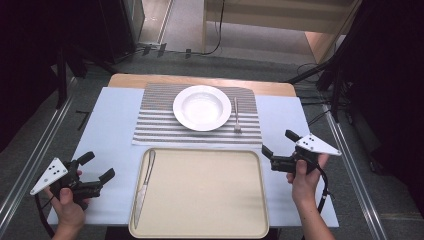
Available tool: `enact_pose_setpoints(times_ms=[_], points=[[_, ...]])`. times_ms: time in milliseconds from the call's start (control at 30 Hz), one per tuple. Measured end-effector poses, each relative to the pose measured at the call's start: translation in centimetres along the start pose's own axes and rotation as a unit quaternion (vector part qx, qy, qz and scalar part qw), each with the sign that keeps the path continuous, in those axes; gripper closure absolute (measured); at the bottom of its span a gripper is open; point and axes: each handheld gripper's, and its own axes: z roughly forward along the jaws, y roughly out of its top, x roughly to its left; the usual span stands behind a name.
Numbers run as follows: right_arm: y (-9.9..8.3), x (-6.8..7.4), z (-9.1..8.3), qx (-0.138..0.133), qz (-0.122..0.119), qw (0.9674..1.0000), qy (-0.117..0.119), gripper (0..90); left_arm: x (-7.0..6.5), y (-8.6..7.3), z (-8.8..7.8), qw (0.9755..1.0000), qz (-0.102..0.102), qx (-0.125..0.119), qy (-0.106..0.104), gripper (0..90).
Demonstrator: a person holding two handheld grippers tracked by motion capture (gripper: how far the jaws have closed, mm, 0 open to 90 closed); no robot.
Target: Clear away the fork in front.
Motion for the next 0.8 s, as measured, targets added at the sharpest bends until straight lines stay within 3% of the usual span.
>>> enact_pose_setpoints(times_ms=[433, 800], points=[[0.9, 0.7, 3.1, 0.023, -0.001, 0.9996, 0.017, 0.0, 0.0, 0.0, -0.1, 1.0, -0.002, -0.002, 0.0, 0.0], [2.0, -0.2, 5.4, 0.034, 0.006, 0.9994, 0.007, 0.0, -0.1, -0.1, 0.0, 1.0, 0.005, 0.002, 0.005, 0.0]])
